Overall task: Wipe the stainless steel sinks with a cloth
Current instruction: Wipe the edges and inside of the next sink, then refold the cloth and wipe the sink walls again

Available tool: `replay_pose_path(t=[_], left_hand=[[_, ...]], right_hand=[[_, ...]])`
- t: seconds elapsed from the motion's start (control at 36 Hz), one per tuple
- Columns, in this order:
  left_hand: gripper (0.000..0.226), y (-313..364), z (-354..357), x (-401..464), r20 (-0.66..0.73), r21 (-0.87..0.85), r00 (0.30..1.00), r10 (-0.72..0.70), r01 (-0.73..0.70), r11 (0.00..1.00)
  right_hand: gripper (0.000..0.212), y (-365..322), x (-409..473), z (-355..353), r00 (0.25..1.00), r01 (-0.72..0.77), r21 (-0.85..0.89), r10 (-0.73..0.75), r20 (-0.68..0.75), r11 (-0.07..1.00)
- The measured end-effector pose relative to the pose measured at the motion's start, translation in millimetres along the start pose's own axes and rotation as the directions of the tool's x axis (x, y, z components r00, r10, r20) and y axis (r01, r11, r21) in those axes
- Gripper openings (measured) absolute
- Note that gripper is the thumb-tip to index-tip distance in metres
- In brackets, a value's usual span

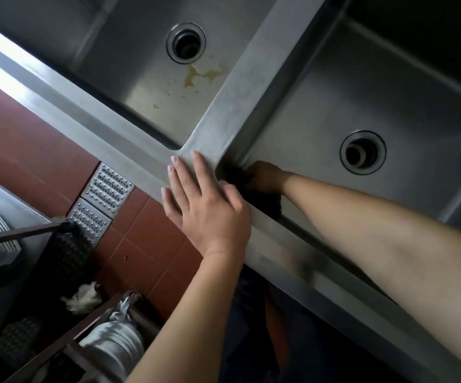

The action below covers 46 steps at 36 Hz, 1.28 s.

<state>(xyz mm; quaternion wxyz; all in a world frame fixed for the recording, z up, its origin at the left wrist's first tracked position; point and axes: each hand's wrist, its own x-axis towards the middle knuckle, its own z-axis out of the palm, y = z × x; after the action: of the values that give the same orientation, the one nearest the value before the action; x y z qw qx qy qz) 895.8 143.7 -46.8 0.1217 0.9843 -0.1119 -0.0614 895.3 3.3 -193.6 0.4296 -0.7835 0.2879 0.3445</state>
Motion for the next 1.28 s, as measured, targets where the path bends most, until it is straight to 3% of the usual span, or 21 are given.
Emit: replay_pose_path(t=[0.17, 0.31, 0.5, 0.58, 0.67, 0.72, 0.81, 0.86, 0.92, 1.0, 1.08, 1.28], left_hand=[[0.063, -0.3, 0.3, 0.1, -0.007, -0.014, 1.0, -0.001, 0.001, 1.0], [0.062, -1.7, -2.7, 0.9, 0.025, -0.027, 1.0, -0.003, 0.004, 1.0], [0.06, -4.6, -12.7, 3.8, 0.153, -0.06, 0.988, 0.002, 0.007, 0.998], [0.068, -7.6, -16.3, 3.5, 0.237, -0.025, 0.97, 0.063, -0.058, 0.998], [0.074, -12.3, -24.8, 11.9, 0.393, 0.016, 0.914, 0.096, -0.111, 0.994], [0.071, -15.3, -34.7, 14.3, 0.486, 0.051, 0.867, 0.107, -0.15, 0.987], [0.067, -9.1, -43.1, -4.8, 0.495, 0.105, 0.832, 0.25, -0.343, 0.934], [0.067, 3.5, -40.8, -29.5, 0.482, 0.078, 0.765, 0.428, -0.524, 0.848], [0.07, 19.6, -33.9, -57.2, 0.542, 0.042, 0.648, 0.535, -0.657, 0.753], [0.074, 44.1, -19.5, -96.6, 0.665, 0.027, 0.464, 0.586, -0.798, 0.602], [0.068, 61.5, -6.7, -127.2, 0.75, 0.006, 0.317, 0.58, -0.881, 0.474], [0.055, 66.1, 8.7, -158.3, 0.815, -0.029, 0.142, 0.561, -0.958, 0.284]], right_hand=[[0.015, 2.1, -26.7, -11.8, 0.999, -0.011, 0.337, -0.003, 0.042, 0.942], [0.027, -8.2, -84.9, -23.5, 0.996, 0.089, 0.464, -0.086, -0.029, 0.881], [0.025, -12.6, -184.9, -35.9, 0.984, 0.172, 0.564, -0.163, -0.067, 0.808], [0.007, -2.3, -228.3, -34.0, 0.983, 0.182, 0.54, -0.146, -0.109, 0.822], [0.044, 17.0, -264.7, -22.9, 0.976, 0.218, 0.456, -0.18, -0.125, 0.863], [0.058, 32.0, -281.1, -9.3, 0.982, 0.178, 0.419, -0.137, -0.126, 0.89], [0.038, 56.8, -298.2, 12.3, 0.973, 0.115, 0.263, -0.054, -0.225, 0.958], [0.035, 70.6, -308.0, 26.8, 0.957, 0.098, 0.149, -0.052, -0.284, 0.984], [0.053, 83.7, -318.7, 40.5, 0.941, 0.078, 0.109, -0.037, -0.338, 0.991], [0.079, 107.0, -335.1, 53.4, 0.924, -0.013, 0.126, 0.061, -0.378, 0.992], [0.075, 134.4, -356.9, 63.5, 0.915, -0.047, 0.144, 0.101, -0.39, 0.988], [0.084, 181.7, -414.1, 99.1, 0.885, -0.135, 0.057, 0.146, -0.443, 0.989]])
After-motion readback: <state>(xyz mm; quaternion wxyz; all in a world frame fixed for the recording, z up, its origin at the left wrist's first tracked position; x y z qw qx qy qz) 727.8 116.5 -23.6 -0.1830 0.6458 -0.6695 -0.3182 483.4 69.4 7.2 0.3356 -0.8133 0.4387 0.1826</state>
